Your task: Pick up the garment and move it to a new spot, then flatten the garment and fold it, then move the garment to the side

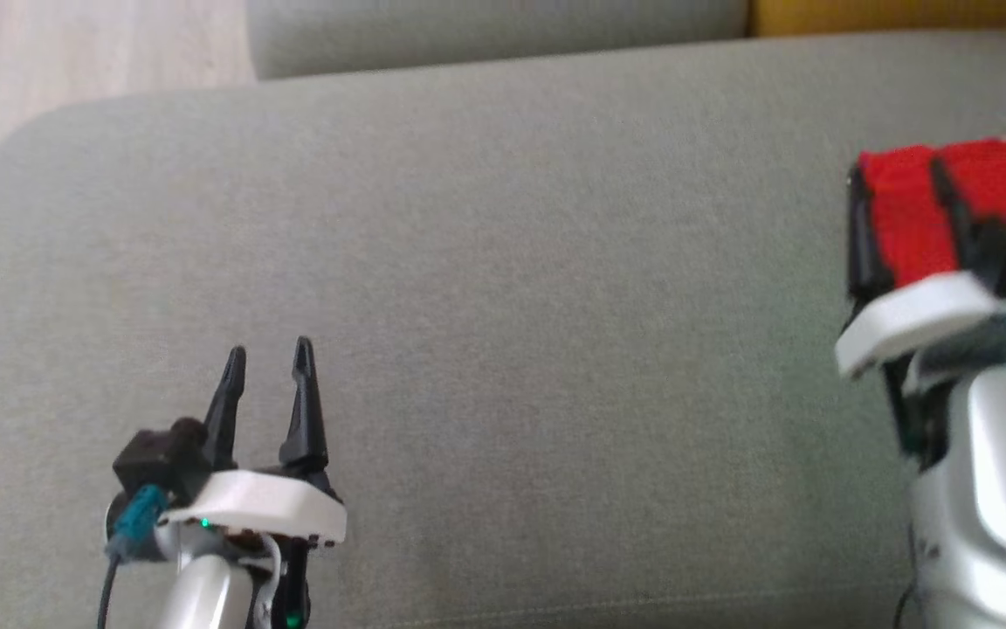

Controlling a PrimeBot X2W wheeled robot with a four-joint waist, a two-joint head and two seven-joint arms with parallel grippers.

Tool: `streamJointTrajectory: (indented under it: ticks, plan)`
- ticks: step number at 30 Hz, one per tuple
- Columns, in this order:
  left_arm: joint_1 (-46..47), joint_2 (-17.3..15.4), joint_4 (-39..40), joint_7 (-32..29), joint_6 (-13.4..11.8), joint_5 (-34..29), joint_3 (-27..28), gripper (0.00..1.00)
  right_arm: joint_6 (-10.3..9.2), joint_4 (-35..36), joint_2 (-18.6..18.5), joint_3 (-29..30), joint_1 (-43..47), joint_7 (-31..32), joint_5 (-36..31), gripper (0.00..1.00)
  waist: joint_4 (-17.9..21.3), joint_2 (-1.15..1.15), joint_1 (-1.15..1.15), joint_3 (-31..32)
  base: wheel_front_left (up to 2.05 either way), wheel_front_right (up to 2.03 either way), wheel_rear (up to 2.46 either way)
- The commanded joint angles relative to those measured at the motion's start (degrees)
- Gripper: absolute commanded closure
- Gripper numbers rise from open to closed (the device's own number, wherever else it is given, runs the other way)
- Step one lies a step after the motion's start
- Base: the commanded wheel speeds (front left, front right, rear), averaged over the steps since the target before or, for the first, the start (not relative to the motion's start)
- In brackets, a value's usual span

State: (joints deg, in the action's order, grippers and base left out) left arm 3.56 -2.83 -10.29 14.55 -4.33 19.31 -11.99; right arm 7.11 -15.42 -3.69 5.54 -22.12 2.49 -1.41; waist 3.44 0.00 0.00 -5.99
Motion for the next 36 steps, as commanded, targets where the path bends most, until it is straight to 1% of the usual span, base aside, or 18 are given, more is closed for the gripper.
streamJointTrajectory:
  ticks: [1,3,4,8,14,18,24,36]
  plan:
    - [0.9,-0.1,1.4,0.4,-0.5,-0.3,2.4,0.00,0.37,2.7,0.6,-2.3,0.6,-1.3,1.3,0.00,-1.6,0.00,0.00,2.2,0.00,0.00,0.00]
    - [0.3,-0.1,1.1,0.4,-0.8,-0.6,2.4,0.00,0.37,3.3,0.8,-4.0,3.3,-2.6,4.3,0.00,-2.3,0.00,0.00,3.1,0.00,0.00,0.00]
    - [0.3,-0.1,1.1,0.4,-0.8,-0.6,2.4,0.00,0.37,3.3,0.8,-4.0,3.3,-2.6,4.3,0.00,-2.3,0.00,0.00,3.1,0.00,0.00,0.00]
    - [-0.7,-0.1,0.6,0.4,-1.5,-2.2,2.5,0.00,0.37,4.4,0.8,-6.1,8.3,-5.3,8.4,0.00,-3.3,0.00,0.00,4.7,0.00,0.00,0.00]
    - [-1.8,-0.1,-0.8,0.4,-0.9,-2.5,2.3,0.00,0.37,3.9,0.8,-6.9,14.6,-9.3,11.6,0.00,-4.3,0.00,0.00,6.3,0.00,0.00,0.00]
    - [-2.1,-0.1,-2.4,0.4,-0.5,-2.1,1.8,0.00,0.37,3.3,0.8,-7.8,16.3,-10.8,11.8,0.00,-4.2,0.00,0.00,6.7,0.00,0.00,0.00]
    - [-2.0,-0.1,-4.0,0.4,-0.7,-1.6,1.3,0.00,0.37,2.8,0.8,-7.8,16.4,-11.9,11.4,0.00,-3.9,0.00,0.00,7.2,0.00,0.00,0.00]
    - [-2.1,-0.1,-4.1,0.4,-0.7,-1.8,0.6,0.00,0.37,2.0,0.8,-8.0,16.9,-12.1,11.0,0.00,-4.2,0.00,0.00,7.7,0.00,0.00,0.00]
